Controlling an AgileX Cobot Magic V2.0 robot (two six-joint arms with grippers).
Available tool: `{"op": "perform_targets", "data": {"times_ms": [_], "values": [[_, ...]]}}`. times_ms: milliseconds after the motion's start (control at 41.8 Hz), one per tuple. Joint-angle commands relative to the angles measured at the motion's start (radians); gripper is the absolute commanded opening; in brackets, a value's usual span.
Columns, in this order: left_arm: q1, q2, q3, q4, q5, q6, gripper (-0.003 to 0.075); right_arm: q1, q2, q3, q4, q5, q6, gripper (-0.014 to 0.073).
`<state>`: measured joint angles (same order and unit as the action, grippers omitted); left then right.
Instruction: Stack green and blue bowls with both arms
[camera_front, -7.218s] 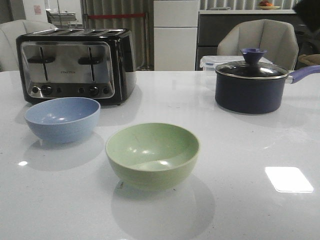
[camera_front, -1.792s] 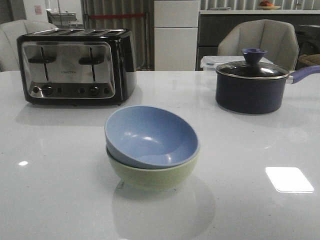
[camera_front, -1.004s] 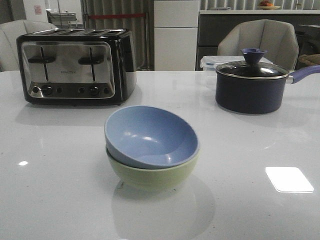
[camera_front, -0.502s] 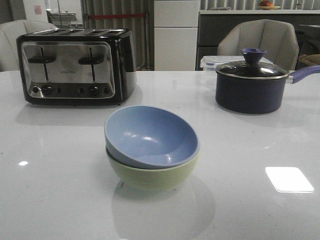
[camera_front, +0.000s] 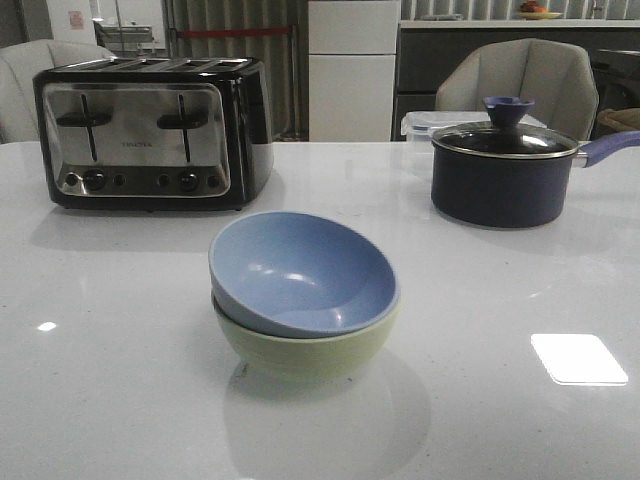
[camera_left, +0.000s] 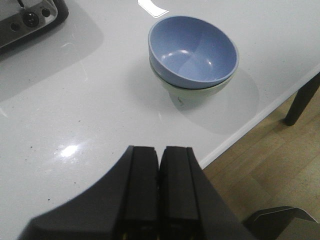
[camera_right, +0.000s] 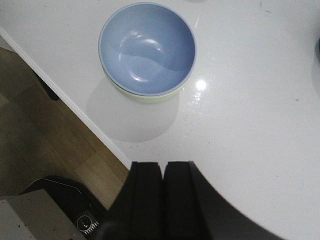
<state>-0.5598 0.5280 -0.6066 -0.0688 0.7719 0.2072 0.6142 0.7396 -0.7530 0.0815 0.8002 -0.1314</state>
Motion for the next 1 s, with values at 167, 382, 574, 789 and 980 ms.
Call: {"op": "perform_targets", "data": {"times_ms": [167,382,574,789,980], "values": [[0.303,-0.243,0.075,0.047,-0.201,-0.002,0.0094,-0.001,-0.005,-0.029,-0.007,-0.054,-0.011,0.0068],[0.506,-0.400,0.161,-0.022,-0.255,-0.004,0.0093,-0.001,-0.005,-0.029,-0.007,-0.054,-0.011,0.0068],[0.537,-0.471,0.286,0.010,-0.443,-0.110,0.0094,-0.001,-0.005,-0.029,-0.007,-0.053,-0.011,0.0068],[0.537,-0.544,0.466,0.028,-0.614,-0.171,0.0093,-0.001,-0.005,-0.029,-0.007,-0.053,-0.011,0.0068],[0.537,-0.554,0.592,0.042,-0.772,-0.223,0.0093,-0.001,-0.005,-0.029,-0.007,-0.050,-0.011,0.0068]]}}
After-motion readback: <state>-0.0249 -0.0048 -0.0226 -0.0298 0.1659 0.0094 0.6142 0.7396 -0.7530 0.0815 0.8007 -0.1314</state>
